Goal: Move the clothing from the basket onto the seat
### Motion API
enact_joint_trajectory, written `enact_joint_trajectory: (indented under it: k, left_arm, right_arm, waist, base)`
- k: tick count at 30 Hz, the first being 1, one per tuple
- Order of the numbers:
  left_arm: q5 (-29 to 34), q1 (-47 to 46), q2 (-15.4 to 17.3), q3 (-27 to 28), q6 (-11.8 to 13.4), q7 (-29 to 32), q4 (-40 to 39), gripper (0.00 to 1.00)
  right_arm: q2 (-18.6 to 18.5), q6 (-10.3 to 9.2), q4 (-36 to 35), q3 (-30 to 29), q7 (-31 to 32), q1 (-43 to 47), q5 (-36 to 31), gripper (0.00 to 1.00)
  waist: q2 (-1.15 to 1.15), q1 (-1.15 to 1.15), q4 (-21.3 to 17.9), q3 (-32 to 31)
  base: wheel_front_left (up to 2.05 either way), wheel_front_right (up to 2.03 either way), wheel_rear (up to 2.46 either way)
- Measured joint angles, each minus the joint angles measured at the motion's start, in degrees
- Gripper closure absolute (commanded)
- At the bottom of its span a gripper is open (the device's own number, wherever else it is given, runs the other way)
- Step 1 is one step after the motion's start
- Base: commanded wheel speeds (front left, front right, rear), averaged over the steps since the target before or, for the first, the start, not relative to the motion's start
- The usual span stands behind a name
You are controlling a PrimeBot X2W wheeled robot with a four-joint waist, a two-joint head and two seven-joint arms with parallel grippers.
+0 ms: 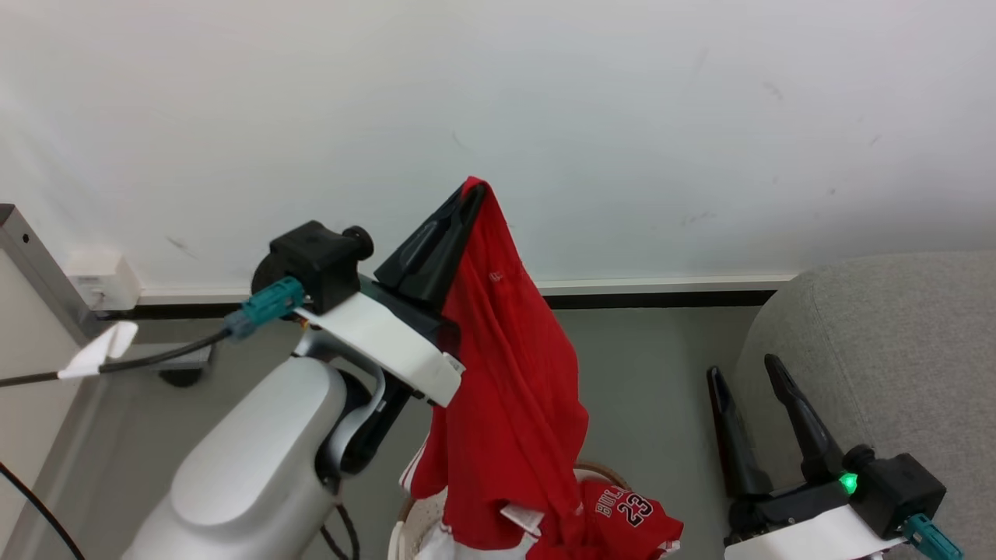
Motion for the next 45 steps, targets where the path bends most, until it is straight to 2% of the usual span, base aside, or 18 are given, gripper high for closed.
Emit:
enact_joint_trajectory:
  k: [12,19,26,34,44,45]
  left_arm:
    - [-0.5,-0.4,0.7,0.1,1.0,1.5,-2.3,1.00]
    - [-0.8,0.4,0.7,-0.6,1.2,1.5,-2.1,1.00]
    - [-0.9,1.2,-1.4,-2.9,0.6,1.4,-1.7,1.00]
    - [-1.0,0.5,-5.6,-6.1,-0.4,2.0,-1.3,1.00]
    - [-1.4,0.6,-8.5,-10.3,-1.6,4.3,-4.1,1.00]
    - [-1.5,0.7,-8.8,-10.5,-1.6,4.7,-4.6,1.00]
  right_arm:
    - [0.0,0.00,0.0,4.4,0.0,0.1,0.5,0.00]
    - [0.1,0.00,0.4,12.8,0.0,-0.9,1.8,0.00]
    - [0.1,0.00,8.2,17.3,0.1,-3.9,1.9,0.00]
    - [0.0,0.00,18.5,22.6,1.7,-7.2,3.7,0.00]
    - [0.0,0.00,28.5,21.1,0.5,-10.2,3.3,0.00]
    - [0.0,0.00,29.2,21.1,0.3,-10.5,3.7,0.58]
  waist:
    - [0.00,0.01,0.1,0.3]
    - [0.00,0.01,0.1,0.0]
    - [0.00,0.01,1.6,-0.7]
    - [0.00,0.01,6.0,-1.7]
    - [0.00,0.01,12.1,-3.4]
    - [0.00,0.01,12.7,-3.6]
  base:
    - [0.00,0.00,0.00]
    - [0.00,0.00,0.00]
    - [0.00,0.00,0.00]
    - [0.00,0.00,0.00]
    - [0.00,0.00,0.00]
    - [0.00,0.00,0.00]
